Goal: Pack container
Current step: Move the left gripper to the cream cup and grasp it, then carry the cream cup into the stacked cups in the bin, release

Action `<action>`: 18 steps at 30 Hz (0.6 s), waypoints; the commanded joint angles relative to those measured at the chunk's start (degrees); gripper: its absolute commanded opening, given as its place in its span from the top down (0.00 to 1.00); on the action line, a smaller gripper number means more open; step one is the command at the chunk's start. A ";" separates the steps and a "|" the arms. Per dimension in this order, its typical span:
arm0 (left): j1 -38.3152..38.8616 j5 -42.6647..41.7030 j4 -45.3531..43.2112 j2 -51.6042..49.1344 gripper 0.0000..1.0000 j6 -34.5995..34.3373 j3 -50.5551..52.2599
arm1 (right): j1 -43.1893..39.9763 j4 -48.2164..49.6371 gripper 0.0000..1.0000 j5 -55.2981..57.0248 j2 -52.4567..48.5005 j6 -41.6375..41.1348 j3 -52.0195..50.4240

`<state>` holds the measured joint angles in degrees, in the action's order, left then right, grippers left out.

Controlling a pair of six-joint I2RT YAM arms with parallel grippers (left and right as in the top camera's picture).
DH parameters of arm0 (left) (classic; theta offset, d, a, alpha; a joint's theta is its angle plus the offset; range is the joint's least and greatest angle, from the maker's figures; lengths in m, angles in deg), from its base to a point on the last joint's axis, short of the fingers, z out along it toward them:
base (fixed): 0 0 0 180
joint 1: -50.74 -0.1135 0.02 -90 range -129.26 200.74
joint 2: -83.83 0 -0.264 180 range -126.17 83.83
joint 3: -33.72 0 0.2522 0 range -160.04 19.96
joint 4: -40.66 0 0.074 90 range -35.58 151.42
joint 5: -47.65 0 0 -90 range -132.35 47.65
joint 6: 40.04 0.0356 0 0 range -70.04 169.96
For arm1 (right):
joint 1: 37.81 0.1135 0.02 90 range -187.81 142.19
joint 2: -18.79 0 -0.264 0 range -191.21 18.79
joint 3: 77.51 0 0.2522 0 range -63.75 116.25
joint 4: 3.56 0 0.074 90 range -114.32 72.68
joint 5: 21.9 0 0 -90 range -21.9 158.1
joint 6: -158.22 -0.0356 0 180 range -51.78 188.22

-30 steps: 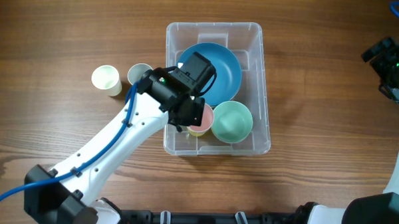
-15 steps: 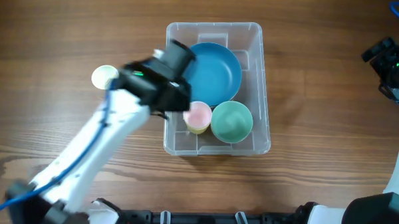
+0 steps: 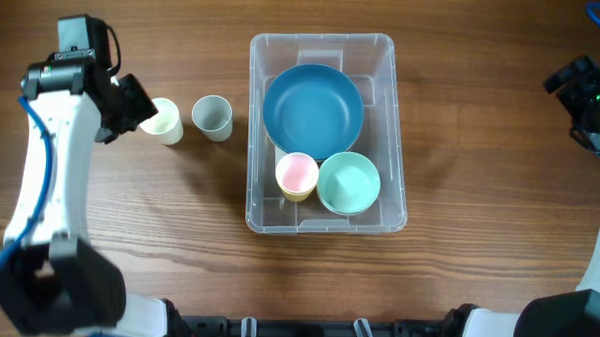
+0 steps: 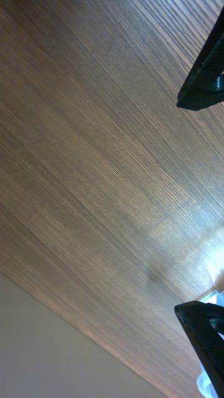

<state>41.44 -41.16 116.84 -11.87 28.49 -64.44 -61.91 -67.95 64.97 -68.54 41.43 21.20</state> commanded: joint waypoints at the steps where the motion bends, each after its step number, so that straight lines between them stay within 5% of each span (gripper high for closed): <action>1: -2.47 -3.04 -1.68 -7.21 0.47 1.99 -0.20 | 0.24 0.02 0.00 0.15 -0.44 -0.35 0.44; 8: -3.72 -3.54 -6.36 -14.27 0.53 3.78 -0.20 | 0.24 0.02 0.00 0.15 -0.44 -0.37 0.44; 14: -3.74 -4.79 -7.56 -14.62 0.94 4.83 -0.22 | 0.24 0.02 0.00 0.15 -0.44 -0.37 0.44; 18: -3.74 -4.76 -5.62 -13.84 0.96 5.66 -0.50 | 0.24 0.02 0.00 0.15 -0.44 -0.37 0.44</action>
<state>38.23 -45.03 109.89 -26.34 32.55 -64.44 -61.91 -67.95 64.94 -68.54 41.43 21.20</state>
